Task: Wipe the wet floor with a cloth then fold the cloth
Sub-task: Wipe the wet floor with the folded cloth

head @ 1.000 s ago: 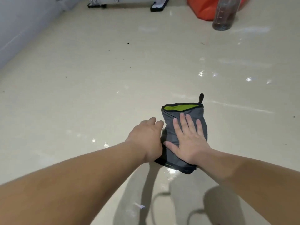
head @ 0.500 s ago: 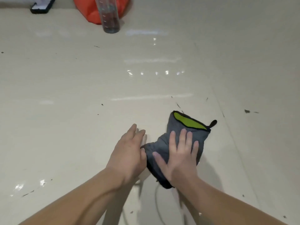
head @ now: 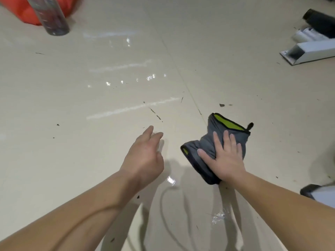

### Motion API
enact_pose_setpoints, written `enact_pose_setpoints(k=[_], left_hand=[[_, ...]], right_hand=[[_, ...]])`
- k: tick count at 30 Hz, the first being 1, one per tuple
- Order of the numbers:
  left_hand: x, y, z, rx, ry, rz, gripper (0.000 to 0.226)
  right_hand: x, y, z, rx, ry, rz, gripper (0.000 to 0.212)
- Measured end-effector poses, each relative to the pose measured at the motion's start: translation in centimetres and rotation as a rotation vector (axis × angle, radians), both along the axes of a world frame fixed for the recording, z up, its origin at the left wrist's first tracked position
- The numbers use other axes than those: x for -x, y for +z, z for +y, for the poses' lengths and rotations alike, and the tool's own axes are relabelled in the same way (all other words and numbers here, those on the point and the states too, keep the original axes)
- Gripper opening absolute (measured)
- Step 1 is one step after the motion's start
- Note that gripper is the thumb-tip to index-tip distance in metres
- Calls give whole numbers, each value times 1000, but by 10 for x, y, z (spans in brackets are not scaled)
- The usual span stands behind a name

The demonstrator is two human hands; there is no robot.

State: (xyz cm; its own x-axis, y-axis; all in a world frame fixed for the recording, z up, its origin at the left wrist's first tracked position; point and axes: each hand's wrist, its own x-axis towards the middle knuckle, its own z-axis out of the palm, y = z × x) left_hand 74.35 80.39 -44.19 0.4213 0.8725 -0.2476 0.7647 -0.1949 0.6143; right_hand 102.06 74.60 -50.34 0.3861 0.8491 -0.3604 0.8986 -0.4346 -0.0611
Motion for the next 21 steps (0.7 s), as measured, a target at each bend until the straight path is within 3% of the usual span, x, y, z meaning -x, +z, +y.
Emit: enact_pose_setpoints(k=[4,7,10,14,21], left_hand=[[20,-2,-7,19,-5,70,59],[35,-5,-12,14,36,106,54],[49,-6,-17,0,35,124,45],[69,-8,-13,-44,-40,140,53],[105,-2,7,-58,19,109,62]], right_hand=[[45,-13,-35,-114,-270,-58,98],[87,-17,-57,-105,-299,-55,100],[130,-22,-84,-112,-164,-75,97],[179,-22,-101,-148,96,-39,92],[232,-23,-52,-150,467,12,95]])
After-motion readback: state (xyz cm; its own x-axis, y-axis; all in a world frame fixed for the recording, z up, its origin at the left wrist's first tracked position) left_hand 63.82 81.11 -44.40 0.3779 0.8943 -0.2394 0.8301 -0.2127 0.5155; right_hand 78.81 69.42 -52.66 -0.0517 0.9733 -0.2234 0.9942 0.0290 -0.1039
